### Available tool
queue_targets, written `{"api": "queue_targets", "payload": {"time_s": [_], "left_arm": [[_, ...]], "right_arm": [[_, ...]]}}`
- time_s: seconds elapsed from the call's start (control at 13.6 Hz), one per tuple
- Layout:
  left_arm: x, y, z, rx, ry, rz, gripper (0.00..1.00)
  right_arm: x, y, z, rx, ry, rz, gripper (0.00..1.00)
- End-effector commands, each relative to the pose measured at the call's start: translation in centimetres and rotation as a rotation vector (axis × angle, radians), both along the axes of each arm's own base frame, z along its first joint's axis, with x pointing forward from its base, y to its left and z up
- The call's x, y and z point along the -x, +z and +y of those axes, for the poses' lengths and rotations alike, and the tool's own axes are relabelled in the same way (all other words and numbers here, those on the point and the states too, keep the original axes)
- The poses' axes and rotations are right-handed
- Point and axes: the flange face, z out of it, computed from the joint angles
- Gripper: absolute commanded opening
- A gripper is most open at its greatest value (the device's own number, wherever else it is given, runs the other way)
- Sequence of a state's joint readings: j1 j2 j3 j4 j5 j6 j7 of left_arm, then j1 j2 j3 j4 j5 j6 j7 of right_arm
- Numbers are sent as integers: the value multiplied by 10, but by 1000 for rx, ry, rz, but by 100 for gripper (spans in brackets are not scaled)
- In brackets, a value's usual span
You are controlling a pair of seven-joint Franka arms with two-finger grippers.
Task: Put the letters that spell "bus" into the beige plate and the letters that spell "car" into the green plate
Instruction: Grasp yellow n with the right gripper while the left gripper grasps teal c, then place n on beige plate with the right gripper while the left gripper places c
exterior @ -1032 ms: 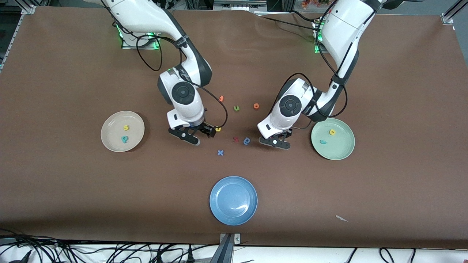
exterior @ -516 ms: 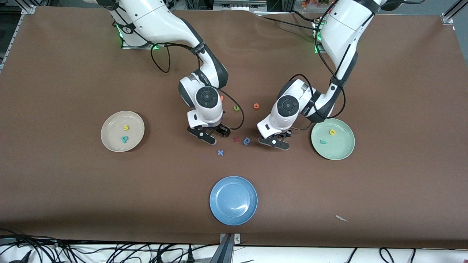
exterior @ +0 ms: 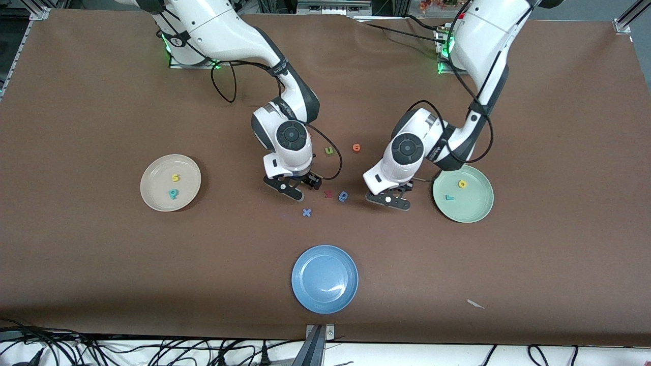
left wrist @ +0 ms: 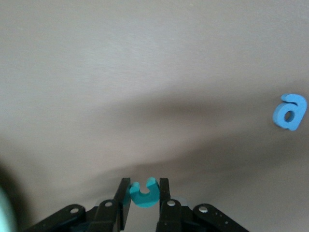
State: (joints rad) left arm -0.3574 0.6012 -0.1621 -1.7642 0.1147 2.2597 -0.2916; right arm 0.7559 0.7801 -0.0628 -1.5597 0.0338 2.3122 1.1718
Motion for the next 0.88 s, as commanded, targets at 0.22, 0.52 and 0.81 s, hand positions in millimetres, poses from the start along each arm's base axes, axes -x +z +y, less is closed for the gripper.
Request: {"api": "queue_targets", "payload": {"time_s": [0.22, 0.52, 0.81], "left_arm": [[-30, 35, 102, -70, -247, 56, 13], [-43, 25, 183, -85, -417, 113, 13], [-28, -6, 213, -67, -447, 107, 13]], "right_arm": [[5, -6, 10, -24, -7, 7, 64], [2, -7, 7, -22, -11, 9, 38], [6, -9, 10, -31, -11, 1, 14]]}}
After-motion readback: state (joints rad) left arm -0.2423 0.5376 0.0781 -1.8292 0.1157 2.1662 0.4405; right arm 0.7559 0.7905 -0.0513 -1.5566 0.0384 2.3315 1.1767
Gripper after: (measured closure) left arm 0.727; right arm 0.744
